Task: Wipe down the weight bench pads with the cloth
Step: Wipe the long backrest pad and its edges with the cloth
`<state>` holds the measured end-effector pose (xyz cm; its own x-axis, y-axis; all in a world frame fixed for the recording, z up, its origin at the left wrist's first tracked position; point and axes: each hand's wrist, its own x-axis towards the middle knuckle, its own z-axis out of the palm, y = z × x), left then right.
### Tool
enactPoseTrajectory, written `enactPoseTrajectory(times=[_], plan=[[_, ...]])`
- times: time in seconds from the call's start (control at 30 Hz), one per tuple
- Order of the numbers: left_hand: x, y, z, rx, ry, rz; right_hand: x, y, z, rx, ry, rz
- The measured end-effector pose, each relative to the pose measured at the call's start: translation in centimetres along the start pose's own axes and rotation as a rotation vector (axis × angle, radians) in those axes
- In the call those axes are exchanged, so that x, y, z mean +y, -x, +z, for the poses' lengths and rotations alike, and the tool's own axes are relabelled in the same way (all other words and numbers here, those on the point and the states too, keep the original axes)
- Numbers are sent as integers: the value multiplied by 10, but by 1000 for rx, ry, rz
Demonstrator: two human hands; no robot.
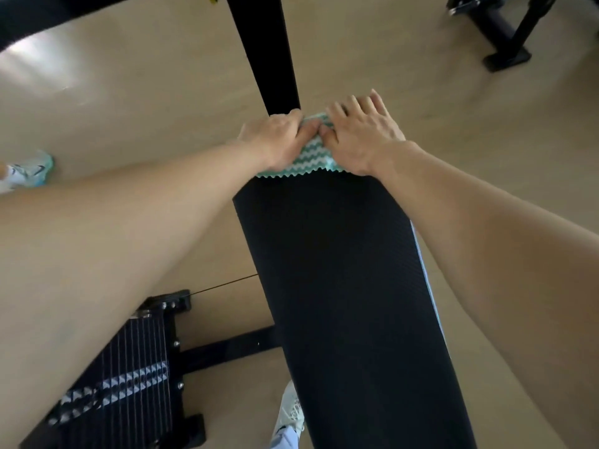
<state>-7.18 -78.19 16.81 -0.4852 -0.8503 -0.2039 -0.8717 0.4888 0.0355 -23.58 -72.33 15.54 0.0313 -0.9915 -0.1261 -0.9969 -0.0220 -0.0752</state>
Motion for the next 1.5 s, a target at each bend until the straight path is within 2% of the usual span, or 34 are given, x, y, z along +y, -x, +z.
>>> enactPoseTrajectory(times=[0.17,0.3,0.43,0.7,0.97,1.13,1.5], plan=[[-29,9,5,60,96,-46,-23,-21,-8,-53,75,-39],[-55,23,14,69,197,-153,-50,-25,-10,-15,82,-133],[-71,36,30,140,393,-178,-70,-22,-8,20,134,-201],[-60,65,54,305,705,-345,-103,-3,11,94,156,-229],[-35,106,84,380,1027,-376,-108,43,46,196,170,-274],[-27,131,102,364,1128,-363,-113,73,62,221,158,-280],[17,228,151,205,1111,-322,-116,175,119,170,103,-251]])
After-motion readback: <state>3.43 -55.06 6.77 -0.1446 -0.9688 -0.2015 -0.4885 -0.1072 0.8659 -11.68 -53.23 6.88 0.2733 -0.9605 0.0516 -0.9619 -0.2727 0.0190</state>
